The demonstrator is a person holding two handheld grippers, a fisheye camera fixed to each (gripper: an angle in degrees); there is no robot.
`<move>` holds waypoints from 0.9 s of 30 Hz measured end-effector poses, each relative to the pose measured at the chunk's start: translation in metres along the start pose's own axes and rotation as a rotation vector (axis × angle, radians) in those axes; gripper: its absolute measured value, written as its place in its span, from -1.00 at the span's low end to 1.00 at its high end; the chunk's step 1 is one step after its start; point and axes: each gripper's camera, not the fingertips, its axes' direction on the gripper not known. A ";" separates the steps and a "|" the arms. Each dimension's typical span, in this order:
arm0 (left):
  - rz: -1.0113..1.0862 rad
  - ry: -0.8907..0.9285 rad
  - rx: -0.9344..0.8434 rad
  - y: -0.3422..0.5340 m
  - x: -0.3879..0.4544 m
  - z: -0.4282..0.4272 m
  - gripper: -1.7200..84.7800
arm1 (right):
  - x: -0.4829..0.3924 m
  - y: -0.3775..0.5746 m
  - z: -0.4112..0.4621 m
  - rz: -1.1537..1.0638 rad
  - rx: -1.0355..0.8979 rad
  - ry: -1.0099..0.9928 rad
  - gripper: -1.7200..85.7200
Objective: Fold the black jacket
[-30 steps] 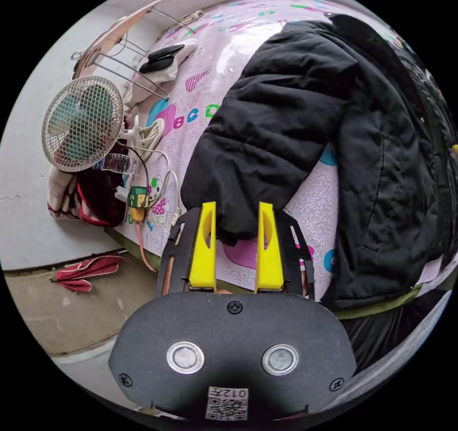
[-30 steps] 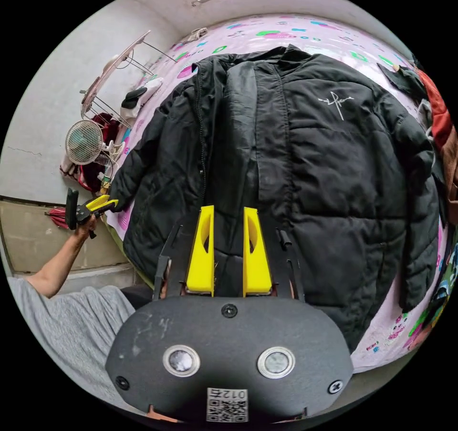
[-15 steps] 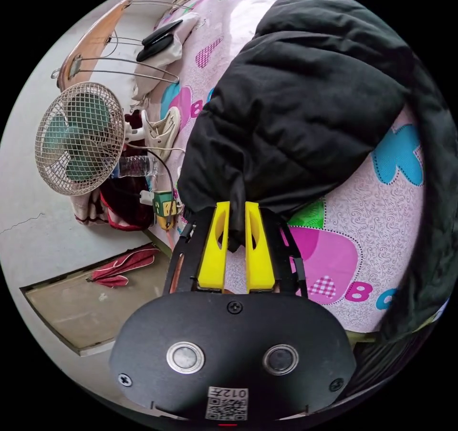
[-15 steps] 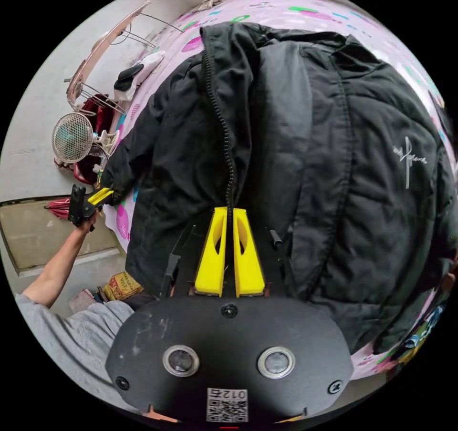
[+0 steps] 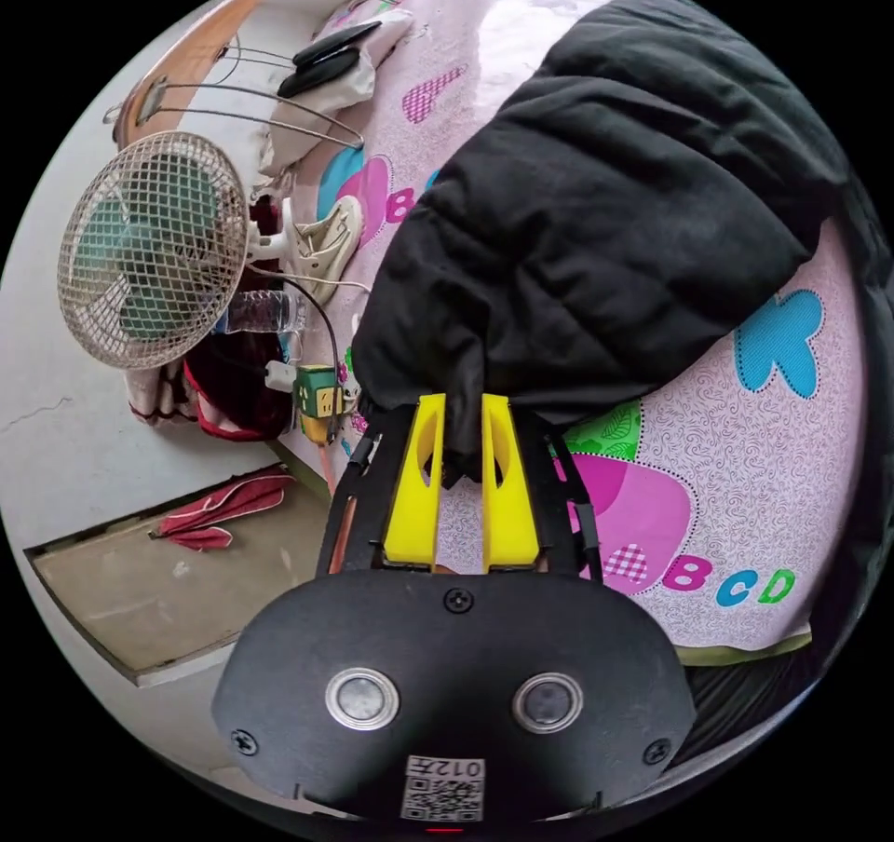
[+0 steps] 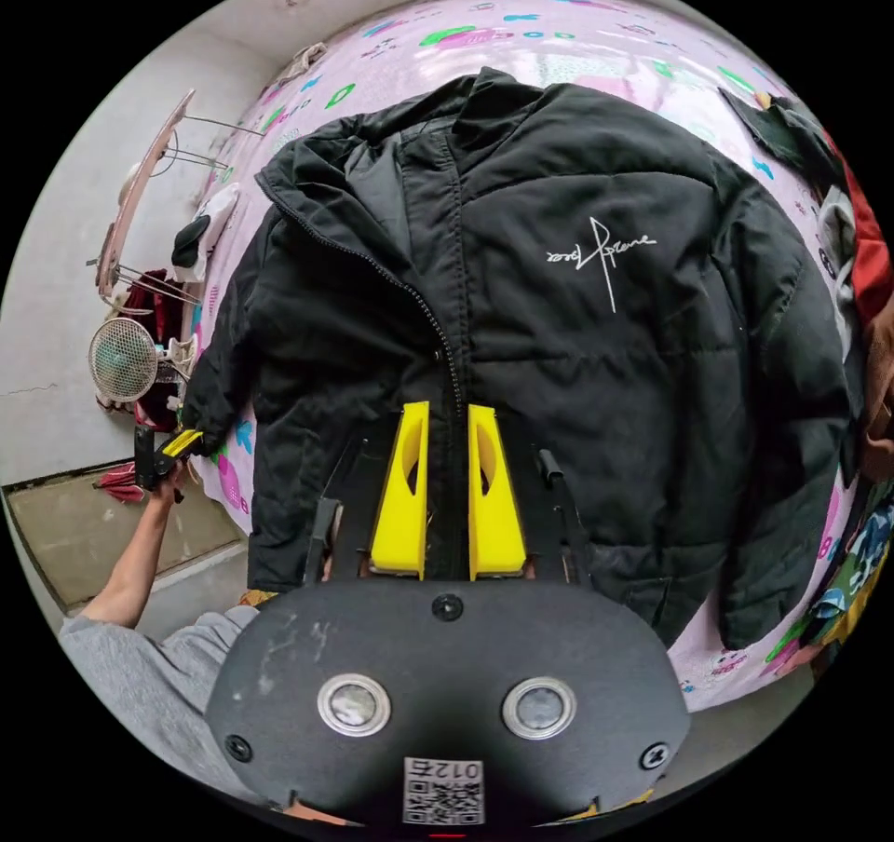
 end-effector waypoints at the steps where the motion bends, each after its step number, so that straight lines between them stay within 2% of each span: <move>1: -0.020 0.007 0.020 0.006 -0.004 -0.006 -0.83 | -0.003 0.020 -0.014 -0.001 0.020 -0.028 -0.80; 3: -0.067 0.053 0.142 0.038 -0.009 -0.038 -0.82 | -0.007 0.053 -0.030 -0.005 0.034 -0.066 -0.80; 5: 0.002 0.141 0.252 0.063 0.005 -0.066 -0.81 | -0.014 0.097 -0.037 -0.002 0.012 -0.089 -0.79; 8: 0.296 0.267 0.422 0.107 0.064 -0.115 -0.78 | -0.025 0.146 -0.031 0.009 -0.034 -0.155 -0.77; 12: 0.662 0.261 0.596 0.174 0.146 -0.159 -0.72 | -0.042 0.188 -0.020 0.020 -0.067 -0.205 -0.76; 14: 0.731 0.262 0.615 0.191 0.163 -0.163 -0.71 | -0.054 0.201 -0.011 0.034 -0.079 -0.245 -0.75; 18: 0.736 0.423 0.487 0.206 0.166 -0.155 -0.67 | -0.080 0.212 -0.003 0.014 -0.100 -0.246 -0.75; 21: 0.695 0.366 0.469 0.226 0.169 -0.150 -0.66 | -0.103 0.231 -0.013 -0.036 -0.066 -0.159 -0.75; 25: 0.625 0.276 0.455 0.239 0.190 -0.144 -0.68 | -0.157 0.258 -0.019 -0.251 -0.016 0.236 -0.75; 27: 0.557 0.275 0.419 0.235 0.205 -0.138 -0.71 | -0.173 0.254 -0.004 -0.332 -0.046 0.314 -0.77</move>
